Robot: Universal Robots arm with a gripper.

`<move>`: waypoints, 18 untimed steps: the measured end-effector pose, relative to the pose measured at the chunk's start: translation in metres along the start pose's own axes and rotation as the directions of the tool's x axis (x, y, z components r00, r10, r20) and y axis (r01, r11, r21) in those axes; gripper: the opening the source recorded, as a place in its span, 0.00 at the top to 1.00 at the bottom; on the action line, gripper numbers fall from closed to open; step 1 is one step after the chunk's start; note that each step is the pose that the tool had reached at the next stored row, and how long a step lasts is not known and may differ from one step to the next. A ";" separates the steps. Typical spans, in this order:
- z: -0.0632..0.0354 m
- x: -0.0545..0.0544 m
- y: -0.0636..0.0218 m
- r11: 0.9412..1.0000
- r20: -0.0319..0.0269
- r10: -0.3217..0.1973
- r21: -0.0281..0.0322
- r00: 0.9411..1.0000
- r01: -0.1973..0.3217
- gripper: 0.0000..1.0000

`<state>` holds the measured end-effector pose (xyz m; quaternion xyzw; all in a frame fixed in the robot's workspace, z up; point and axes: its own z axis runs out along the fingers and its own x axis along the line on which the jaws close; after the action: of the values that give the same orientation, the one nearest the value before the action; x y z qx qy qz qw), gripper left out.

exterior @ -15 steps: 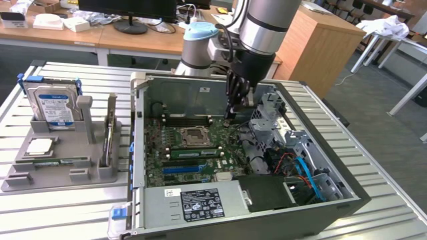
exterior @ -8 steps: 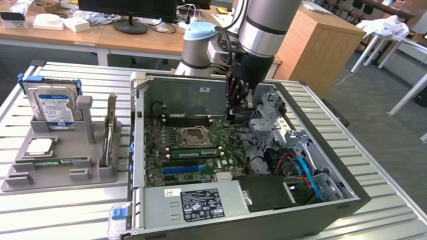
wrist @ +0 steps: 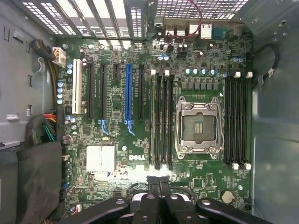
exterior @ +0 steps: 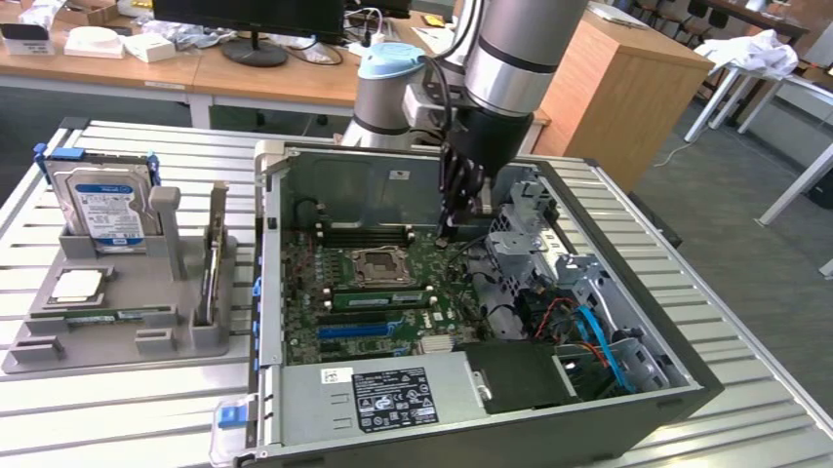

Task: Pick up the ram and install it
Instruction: 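Insert the ram into the slot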

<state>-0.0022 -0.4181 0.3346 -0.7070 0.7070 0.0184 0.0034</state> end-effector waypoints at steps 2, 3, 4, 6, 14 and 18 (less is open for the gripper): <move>0.0011 0.000 0.0000 1.000 0.000 0.000 0.000 1.000 0.000 0.90; 0.0016 0.000 0.0000 1.000 0.000 0.000 0.000 1.000 0.000 0.90; 0.0021 0.000 0.0000 1.000 0.000 0.000 0.000 1.000 0.000 0.90; 0.0032 0.000 -0.0001 1.000 0.000 0.000 0.000 1.000 0.000 0.90; 0.0076 0.000 -0.0002 1.000 0.000 0.000 0.000 1.000 0.000 0.90; 0.0096 0.000 -0.0002 1.000 0.000 0.000 0.000 1.000 0.000 0.90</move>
<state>-0.0022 -0.4181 0.3250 -0.7070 0.7070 0.0184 0.0034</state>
